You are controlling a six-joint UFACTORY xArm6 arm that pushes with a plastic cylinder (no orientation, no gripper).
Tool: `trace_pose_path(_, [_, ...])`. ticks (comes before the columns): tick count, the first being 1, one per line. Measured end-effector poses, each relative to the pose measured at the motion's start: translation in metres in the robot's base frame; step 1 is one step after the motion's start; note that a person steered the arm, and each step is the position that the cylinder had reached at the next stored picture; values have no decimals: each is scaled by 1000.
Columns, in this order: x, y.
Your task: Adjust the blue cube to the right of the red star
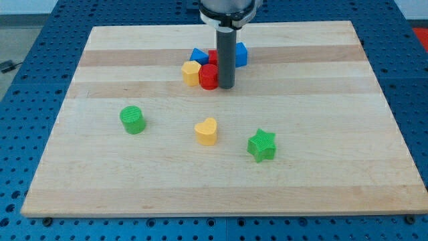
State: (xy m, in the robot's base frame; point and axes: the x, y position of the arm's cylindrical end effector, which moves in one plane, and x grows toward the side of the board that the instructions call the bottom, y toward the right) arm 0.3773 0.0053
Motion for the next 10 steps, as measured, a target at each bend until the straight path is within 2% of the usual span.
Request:
trace_pose_path(1, [6, 3])
trace_pose_path(2, [39, 4])
trace_pose_path(3, [45, 32])
trace_pose_path(4, [-8, 55])
trace_pose_path(6, [-143, 73])
trace_pose_path(7, [-142, 49])
trace_pose_path(8, [-115, 47])
trace_pose_path(10, [-90, 49])
